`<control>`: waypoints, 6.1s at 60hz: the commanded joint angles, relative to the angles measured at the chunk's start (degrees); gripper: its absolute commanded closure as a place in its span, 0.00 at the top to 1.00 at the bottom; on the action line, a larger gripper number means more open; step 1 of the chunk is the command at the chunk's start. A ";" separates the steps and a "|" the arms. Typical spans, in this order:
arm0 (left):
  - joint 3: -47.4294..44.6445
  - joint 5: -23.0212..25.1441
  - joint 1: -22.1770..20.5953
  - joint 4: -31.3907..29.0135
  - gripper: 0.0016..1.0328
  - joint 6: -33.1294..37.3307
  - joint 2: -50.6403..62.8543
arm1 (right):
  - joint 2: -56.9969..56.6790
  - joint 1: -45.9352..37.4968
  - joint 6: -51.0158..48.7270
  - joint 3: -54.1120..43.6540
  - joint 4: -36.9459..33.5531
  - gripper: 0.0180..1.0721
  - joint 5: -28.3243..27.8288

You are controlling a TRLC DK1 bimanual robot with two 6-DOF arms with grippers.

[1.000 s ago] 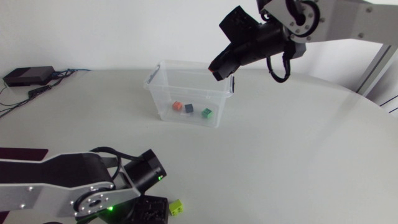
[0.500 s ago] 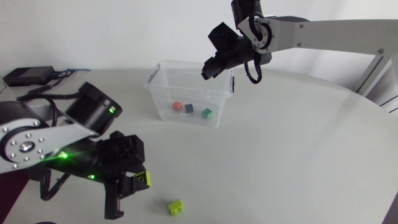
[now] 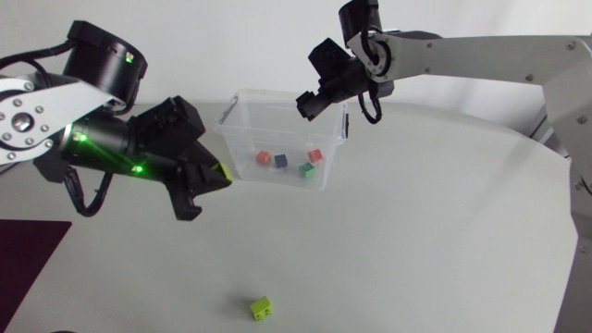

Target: Place the duplo bricks in the container

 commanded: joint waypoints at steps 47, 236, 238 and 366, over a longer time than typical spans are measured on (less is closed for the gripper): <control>21.00 1.53 5.08 24.25 0.27 -18.22 25.84 | -28.51 15.16 -7.43 -41.11 -2.99 0.95 -1.77; -50.98 -13.06 24.07 55.89 0.96 -20.51 -44.30 | -27.72 23.77 -12.70 -25.64 -15.82 0.22 8.86; -51.78 -12.63 24.24 54.93 0.96 -20.68 -46.14 | -27.72 22.81 -12.26 -24.94 -14.76 0.22 9.13; -58.81 -16.32 26.88 38.75 0.96 -45.47 -73.48 | -40.55 -1.54 -1.19 -44.27 41.40 0.96 30.13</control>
